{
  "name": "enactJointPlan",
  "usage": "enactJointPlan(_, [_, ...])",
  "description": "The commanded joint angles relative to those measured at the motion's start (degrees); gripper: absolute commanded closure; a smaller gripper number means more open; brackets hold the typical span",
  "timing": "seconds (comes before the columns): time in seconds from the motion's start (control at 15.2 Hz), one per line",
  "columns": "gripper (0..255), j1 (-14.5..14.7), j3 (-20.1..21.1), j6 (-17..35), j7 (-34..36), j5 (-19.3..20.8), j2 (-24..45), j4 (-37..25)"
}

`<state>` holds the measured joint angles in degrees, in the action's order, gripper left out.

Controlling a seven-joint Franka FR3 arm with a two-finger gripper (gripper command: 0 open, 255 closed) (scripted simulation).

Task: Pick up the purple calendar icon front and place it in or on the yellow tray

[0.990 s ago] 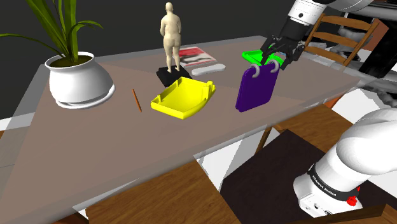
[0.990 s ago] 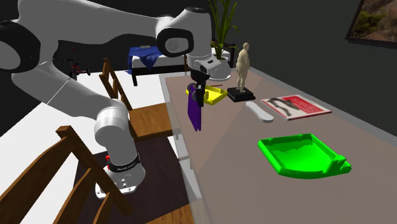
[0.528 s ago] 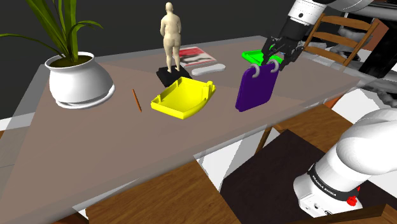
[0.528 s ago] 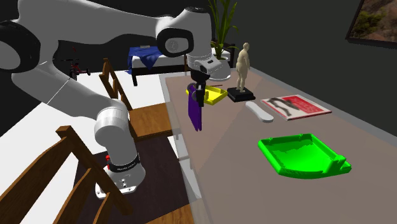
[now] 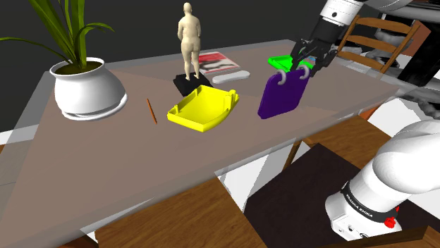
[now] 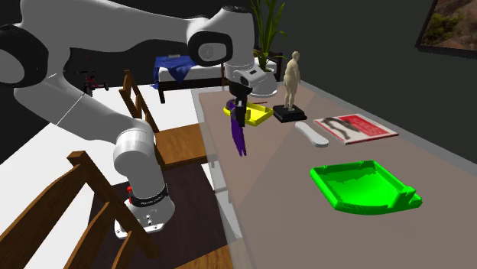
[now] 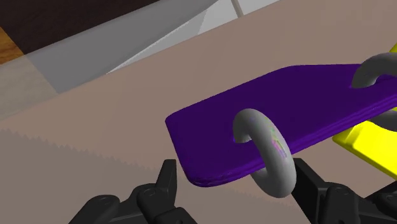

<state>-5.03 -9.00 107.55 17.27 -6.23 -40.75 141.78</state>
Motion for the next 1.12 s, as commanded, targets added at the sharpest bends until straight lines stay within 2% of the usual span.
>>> enactJointPlan(0.0, [255, 0.1, 0.1, -1.4, 0.3, 0.0, 0.0, -1.5])
enactJointPlan(1.06, [255, 0.6, 0.4, -12.8, 2.2, -0.2, 2.1, -15.2])
